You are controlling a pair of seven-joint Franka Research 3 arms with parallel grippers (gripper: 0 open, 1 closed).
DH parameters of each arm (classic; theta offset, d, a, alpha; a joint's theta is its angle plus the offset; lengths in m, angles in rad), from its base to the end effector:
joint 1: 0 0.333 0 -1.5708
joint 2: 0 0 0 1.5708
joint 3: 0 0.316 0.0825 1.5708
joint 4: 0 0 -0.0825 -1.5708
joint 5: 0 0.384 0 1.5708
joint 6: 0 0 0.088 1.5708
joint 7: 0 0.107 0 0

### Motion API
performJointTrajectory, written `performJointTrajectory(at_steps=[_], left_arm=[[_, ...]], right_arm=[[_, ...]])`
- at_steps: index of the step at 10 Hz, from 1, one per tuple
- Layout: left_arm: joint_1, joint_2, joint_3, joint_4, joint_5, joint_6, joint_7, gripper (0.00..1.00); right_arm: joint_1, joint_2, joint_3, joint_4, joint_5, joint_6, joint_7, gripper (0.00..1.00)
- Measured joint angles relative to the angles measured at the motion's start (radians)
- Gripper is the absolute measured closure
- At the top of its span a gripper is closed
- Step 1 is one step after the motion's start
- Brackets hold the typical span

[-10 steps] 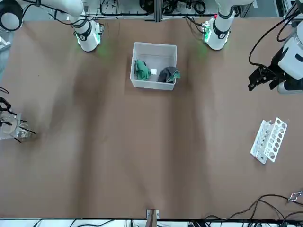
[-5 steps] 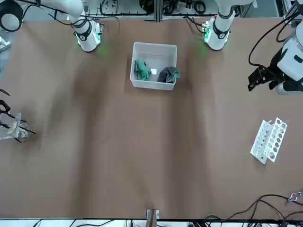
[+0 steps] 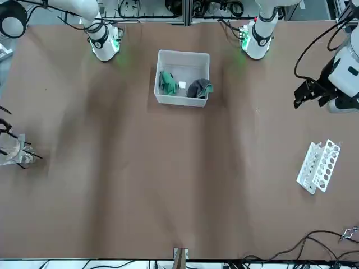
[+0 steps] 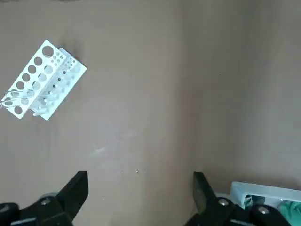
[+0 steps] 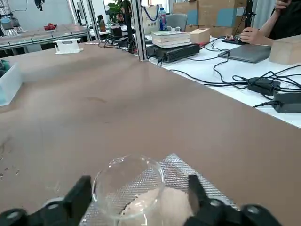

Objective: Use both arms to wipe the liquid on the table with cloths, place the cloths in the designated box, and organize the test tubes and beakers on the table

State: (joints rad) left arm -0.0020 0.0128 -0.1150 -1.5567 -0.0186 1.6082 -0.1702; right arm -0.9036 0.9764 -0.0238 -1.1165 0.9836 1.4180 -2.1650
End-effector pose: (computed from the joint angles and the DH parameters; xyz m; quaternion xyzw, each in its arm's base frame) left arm 0.5585 -0.0671 0.6275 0.9994 0.0268 0.0178 0.0127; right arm 0.5092 -0.5048 0.2273 -0.7310 -0.4160 -0.4471 0.3044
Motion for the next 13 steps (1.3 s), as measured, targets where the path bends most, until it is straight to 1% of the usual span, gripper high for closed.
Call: performJointTrajectory(at_steps=[1,2,4,5,6,8,9,10,13], left_arm=[[0.0,0.0,0.0,0.0,0.0,0.0,0.0,0.02],[0.0,0.0,0.0,0.0,0.0,0.0,0.0,0.02],[0.0,0.0,0.0,0.0,0.0,0.0,0.0,0.02],[0.0,0.0,0.0,0.0,0.0,0.0,0.0,0.02],[0.0,0.0,0.0,0.0,0.0,0.0,0.0,0.02],[0.001,0.0,0.0,0.0,0.0,0.0,0.0,0.02],[0.001,0.0,0.002,0.0,0.0,0.0,-0.001,0.02],[0.001,0.001,0.004,0.0,0.0,0.0,-0.001,0.02],[0.003,0.001,0.008,0.0,0.0,0.0,-0.001,0.02]], right_arm=[[-0.005,0.0,0.0,0.005,0.0,-0.006,0.0,0.0],[-0.016,0.0,-0.001,0.009,0.0,-0.03,0.0,0.0],[-0.055,-0.003,-0.007,0.024,-0.008,-0.111,0.005,0.0],[-0.07,-0.011,-0.019,0.039,-0.022,-0.141,0.025,0.0],[-0.076,-0.034,-0.031,0.066,-0.042,-0.17,0.064,0.0],[-0.067,-0.106,-0.033,0.136,-0.082,-0.243,0.201,0.0],[-0.038,-0.147,-0.028,0.153,-0.111,-0.26,0.268,0.0],[0.017,-0.181,-0.025,0.155,-0.143,-0.264,0.327,0.0],[0.264,-0.214,-0.021,0.156,-0.237,-0.243,0.562,0.0]])
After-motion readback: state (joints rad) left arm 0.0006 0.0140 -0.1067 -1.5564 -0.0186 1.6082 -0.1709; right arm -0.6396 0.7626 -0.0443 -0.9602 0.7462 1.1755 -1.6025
